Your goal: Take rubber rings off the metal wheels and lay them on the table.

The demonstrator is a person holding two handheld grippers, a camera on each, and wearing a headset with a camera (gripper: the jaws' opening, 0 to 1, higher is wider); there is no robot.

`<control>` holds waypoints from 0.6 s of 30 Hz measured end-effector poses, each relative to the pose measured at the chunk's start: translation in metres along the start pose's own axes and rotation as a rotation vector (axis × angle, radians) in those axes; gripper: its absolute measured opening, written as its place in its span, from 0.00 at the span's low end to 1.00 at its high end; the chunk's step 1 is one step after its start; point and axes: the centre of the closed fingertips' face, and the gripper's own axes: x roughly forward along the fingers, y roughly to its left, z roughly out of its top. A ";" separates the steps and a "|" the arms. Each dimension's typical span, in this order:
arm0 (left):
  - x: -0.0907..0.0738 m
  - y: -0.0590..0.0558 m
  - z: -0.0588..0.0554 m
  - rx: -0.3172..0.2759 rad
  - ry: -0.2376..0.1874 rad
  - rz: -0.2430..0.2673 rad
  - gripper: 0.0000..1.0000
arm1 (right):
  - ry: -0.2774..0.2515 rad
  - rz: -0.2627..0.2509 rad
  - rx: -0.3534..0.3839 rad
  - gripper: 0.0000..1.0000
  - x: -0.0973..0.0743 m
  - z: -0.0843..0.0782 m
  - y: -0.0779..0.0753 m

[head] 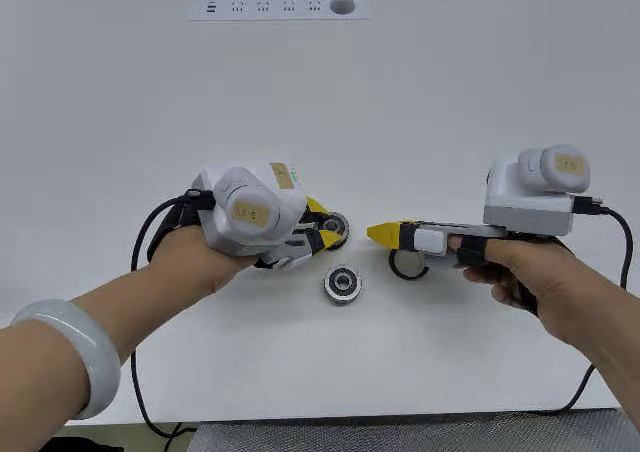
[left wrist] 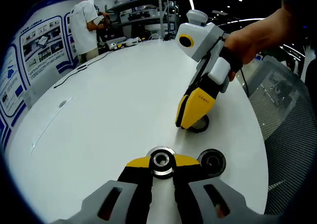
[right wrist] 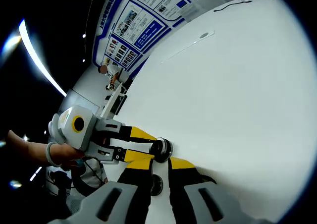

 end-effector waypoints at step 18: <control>0.001 0.000 0.000 0.031 0.000 -0.013 0.13 | 0.043 0.021 0.019 0.17 0.021 0.001 -0.002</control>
